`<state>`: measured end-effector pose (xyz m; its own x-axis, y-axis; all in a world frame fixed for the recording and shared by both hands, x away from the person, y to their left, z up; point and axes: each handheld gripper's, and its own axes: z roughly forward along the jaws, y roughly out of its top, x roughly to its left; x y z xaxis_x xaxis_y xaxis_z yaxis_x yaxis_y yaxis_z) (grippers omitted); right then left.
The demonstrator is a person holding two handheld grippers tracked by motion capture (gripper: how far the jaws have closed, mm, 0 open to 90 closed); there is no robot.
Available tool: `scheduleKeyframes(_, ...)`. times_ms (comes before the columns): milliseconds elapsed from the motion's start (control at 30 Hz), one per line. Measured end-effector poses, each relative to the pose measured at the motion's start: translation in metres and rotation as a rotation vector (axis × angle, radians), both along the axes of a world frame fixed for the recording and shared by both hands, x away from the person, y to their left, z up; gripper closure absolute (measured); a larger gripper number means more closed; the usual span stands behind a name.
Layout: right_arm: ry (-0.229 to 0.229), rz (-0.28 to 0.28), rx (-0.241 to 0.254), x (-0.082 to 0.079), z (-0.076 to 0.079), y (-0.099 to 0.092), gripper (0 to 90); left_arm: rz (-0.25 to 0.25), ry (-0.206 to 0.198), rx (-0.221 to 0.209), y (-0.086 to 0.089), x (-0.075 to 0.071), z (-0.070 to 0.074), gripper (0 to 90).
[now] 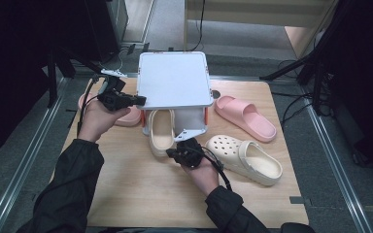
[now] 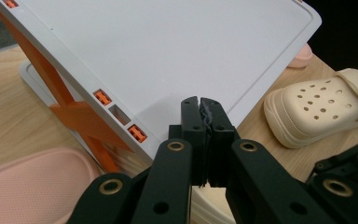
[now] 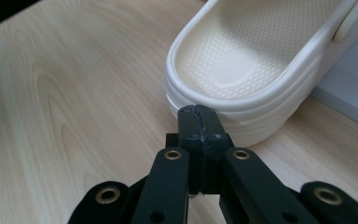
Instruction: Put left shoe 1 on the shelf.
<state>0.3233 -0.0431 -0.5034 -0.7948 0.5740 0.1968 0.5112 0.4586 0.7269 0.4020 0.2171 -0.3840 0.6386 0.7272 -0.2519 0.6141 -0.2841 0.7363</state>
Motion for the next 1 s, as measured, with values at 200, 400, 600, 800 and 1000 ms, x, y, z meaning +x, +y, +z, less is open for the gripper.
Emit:
scheduleKeyframes(200,0.004,-0.01,0.014,0.015,-0.001,0.007,90.0,-0.002,-0.003,0.002,0.0,0.0,0.0,88.8)
scheduleKeyframes(400,0.012,-0.032,0.008,0.029,0.0,0.016,90.0,-0.003,-0.004,0.002,-0.001,-0.001,0.0,88.8)
scheduleKeyframes(600,0.014,-0.037,0.012,0.041,0.0,0.023,90.0,-0.005,-0.006,0.004,0.0,0.0,0.0,88.8)
scheduleKeyframes(800,0.009,-0.054,0.017,0.051,-0.001,0.027,90.0,-0.003,-0.007,0.004,0.0,-0.001,0.0,88.8)
scheduleKeyframes(1000,0.008,-0.066,0.026,0.06,-0.003,0.032,90.0,-0.002,-0.006,0.001,-0.001,0.0,0.0,88.4)
